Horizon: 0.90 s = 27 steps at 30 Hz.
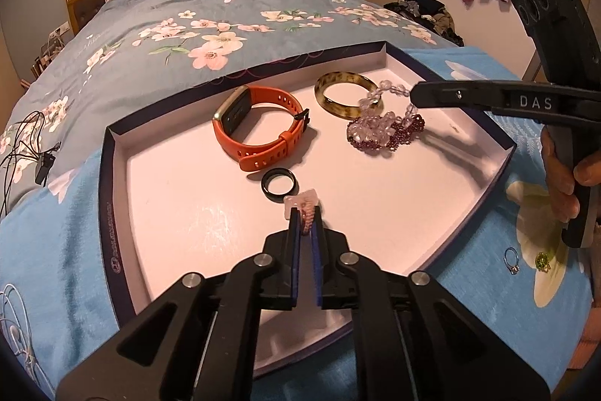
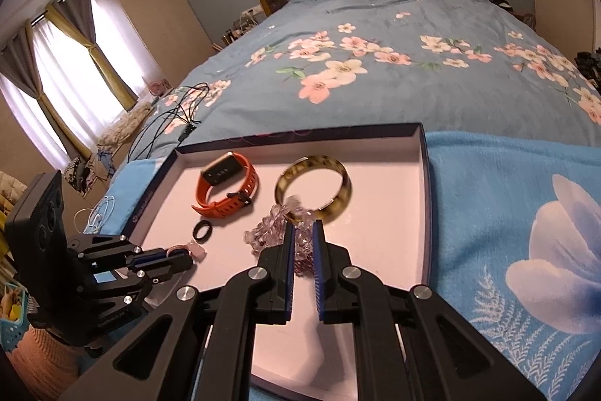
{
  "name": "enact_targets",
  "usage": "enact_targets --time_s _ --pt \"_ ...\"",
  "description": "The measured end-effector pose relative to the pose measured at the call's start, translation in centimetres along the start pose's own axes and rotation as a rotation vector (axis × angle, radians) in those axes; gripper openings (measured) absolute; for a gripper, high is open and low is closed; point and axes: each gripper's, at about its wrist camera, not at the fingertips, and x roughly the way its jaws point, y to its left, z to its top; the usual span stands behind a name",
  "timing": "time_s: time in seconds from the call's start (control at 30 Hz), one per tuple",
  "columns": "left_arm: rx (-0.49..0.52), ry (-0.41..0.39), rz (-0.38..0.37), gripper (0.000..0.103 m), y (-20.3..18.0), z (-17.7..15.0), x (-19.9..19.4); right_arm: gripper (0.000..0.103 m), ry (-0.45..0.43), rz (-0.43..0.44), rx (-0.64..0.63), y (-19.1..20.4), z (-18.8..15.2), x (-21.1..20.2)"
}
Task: Organize jewelry
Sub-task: 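Lower the crystal bracelet into the box and open the right tool while the left tool releases the pink clip, then move the right tool to the gold green-stone ring while the left tool reaches the black hair tie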
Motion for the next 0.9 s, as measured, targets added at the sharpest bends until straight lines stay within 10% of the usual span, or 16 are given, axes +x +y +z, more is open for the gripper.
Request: enact_targets --time_s 0.33,0.5,0.9 --pt "-0.023 -0.009 0.022 0.009 0.5 0.5 0.3 0.011 0.010 -0.025 0.015 -0.5 -0.2 0.2" --pt "-0.054 -0.041 0.036 0.030 0.9 0.4 -0.7 0.017 0.009 -0.035 0.012 -0.6 -0.2 0.0" --pt "-0.064 -0.170 0.079 0.040 1.1 -0.5 -6.7 0.027 -0.050 -0.021 -0.025 0.5 -1.3 -3.7"
